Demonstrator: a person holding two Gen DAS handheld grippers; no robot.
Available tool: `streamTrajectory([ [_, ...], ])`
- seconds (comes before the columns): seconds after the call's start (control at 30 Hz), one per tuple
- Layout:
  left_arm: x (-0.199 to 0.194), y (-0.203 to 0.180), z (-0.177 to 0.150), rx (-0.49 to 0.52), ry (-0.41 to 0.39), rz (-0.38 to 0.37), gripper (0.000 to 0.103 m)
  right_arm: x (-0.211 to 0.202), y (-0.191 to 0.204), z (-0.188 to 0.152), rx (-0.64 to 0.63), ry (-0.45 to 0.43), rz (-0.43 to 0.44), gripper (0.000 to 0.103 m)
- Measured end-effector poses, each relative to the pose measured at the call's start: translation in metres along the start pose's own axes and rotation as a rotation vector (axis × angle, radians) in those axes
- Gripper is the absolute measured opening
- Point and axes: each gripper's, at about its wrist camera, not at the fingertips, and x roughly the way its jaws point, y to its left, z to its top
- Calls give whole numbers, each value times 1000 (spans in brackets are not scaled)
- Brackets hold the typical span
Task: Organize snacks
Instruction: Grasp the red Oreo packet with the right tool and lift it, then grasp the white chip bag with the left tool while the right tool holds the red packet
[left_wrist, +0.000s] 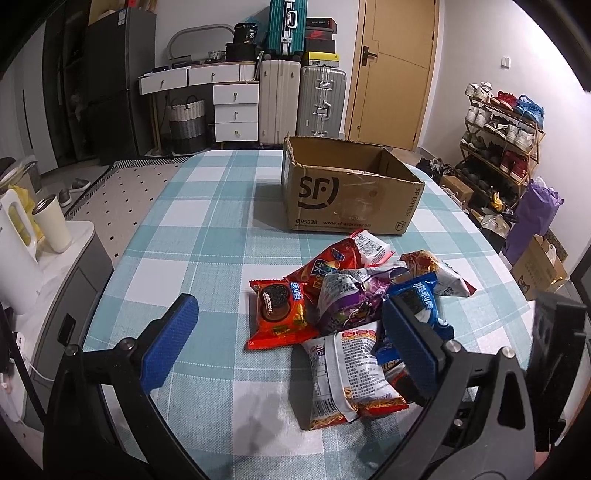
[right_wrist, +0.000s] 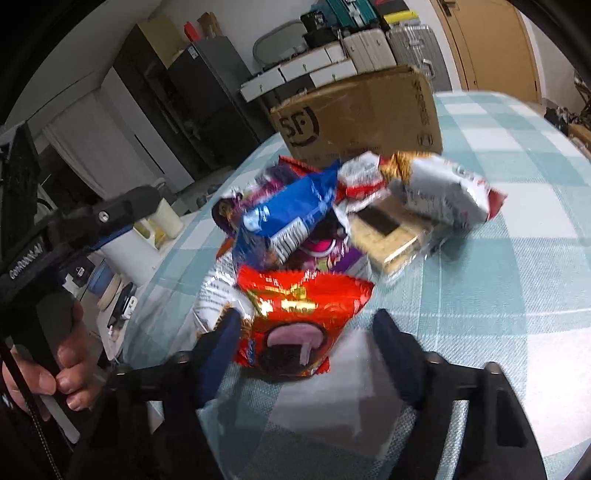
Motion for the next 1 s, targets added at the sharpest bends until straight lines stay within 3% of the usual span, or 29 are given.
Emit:
streamTrajectory([
  [0.07,1,1,0,-4,2,0,100,3,-4,-2,30,17,41,48],
  [0.1,1,2,-1,-2,3,2,100,5,-4,-3,41,25,68,45],
  [0.6,-15,13,-1,12,3,37,100,-29,10,-3,0,-56,56,45],
  [0.8,-6,23,-8,-62,69,-34,100,-46,1,-4,9,-87,35,45],
  [1.0,7,20,-18,-81,124,-58,100,-48,-6,-9,29,-90,35,45],
])
